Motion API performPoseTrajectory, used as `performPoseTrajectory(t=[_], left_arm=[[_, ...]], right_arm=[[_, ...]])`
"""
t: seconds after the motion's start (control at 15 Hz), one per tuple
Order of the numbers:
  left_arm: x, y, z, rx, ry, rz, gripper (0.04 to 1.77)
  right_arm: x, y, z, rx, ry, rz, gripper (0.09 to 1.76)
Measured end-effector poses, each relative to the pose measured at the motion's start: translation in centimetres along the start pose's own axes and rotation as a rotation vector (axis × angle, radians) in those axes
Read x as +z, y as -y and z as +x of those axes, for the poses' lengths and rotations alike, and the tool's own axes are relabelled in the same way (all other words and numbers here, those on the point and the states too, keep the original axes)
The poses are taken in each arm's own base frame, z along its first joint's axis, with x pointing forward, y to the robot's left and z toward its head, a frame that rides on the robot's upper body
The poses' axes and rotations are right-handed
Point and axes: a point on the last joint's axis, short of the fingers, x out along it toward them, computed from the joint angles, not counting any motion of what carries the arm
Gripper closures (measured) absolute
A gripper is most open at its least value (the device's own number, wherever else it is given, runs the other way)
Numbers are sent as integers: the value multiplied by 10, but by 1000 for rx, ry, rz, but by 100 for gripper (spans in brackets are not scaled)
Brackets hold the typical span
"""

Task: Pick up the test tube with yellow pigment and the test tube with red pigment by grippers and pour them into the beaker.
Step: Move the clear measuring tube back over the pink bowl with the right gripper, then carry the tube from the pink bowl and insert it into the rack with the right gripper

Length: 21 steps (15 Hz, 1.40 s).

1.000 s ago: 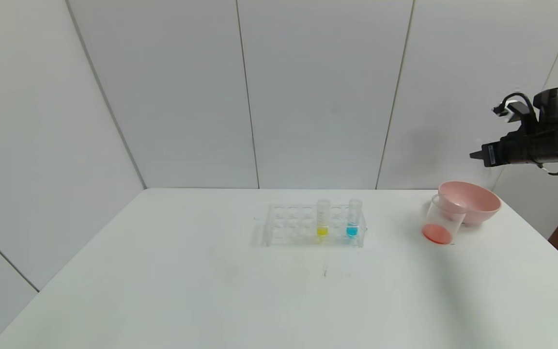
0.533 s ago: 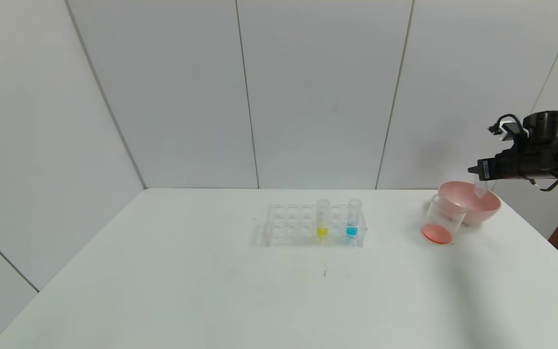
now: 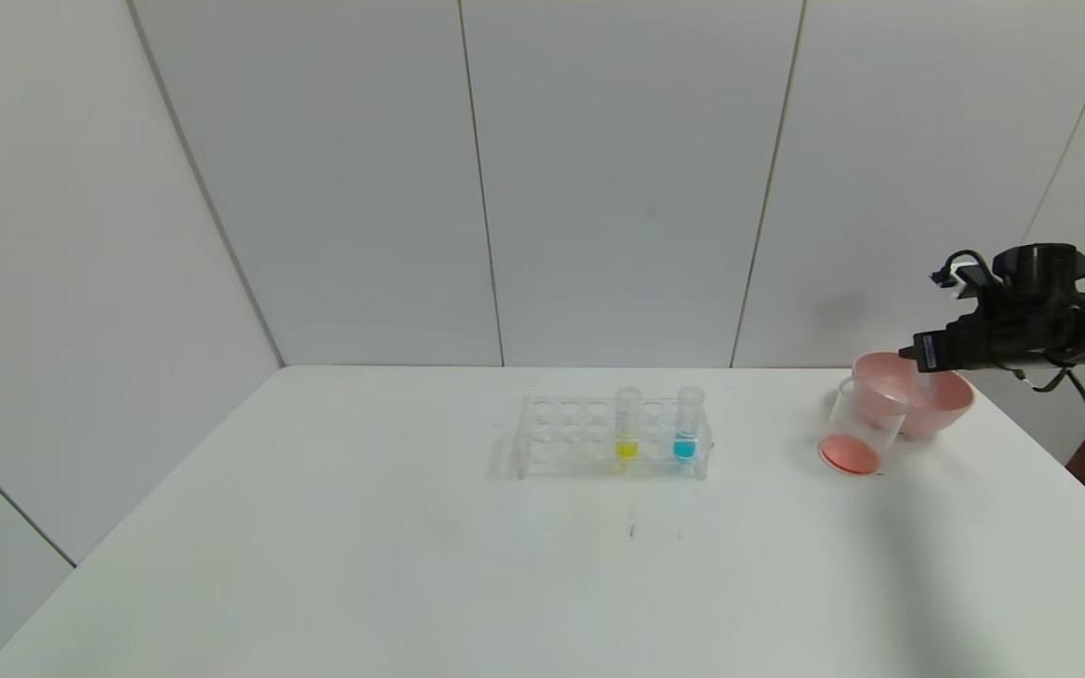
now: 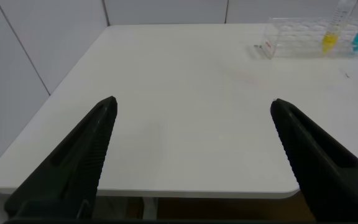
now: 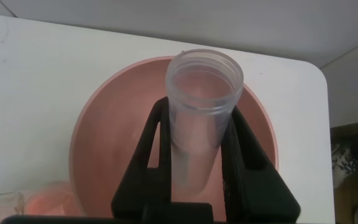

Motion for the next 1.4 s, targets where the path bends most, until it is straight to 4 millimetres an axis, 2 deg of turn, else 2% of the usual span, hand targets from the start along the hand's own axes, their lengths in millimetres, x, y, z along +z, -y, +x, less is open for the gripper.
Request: performPoseTrajectory(t=[0.07, 0.33, 0.67, 1.0, 1.4], left_arm=[[0, 0, 0, 0, 0, 0, 5], [0, 0, 0, 0, 0, 0, 5], [0, 0, 0, 0, 0, 0, 5], [0, 0, 0, 0, 0, 0, 5], [0, 0, 0, 0, 0, 0, 5]], right_arm=[[-1, -1, 2, 2, -4, 0, 133], [-6, -3, 6, 4, -20, -1, 86], [-5, -6, 6, 3, -19, -6, 52], [13, -13, -12, 6, 19, -16, 34], [46, -32, -57, 22, 97, 20, 23]])
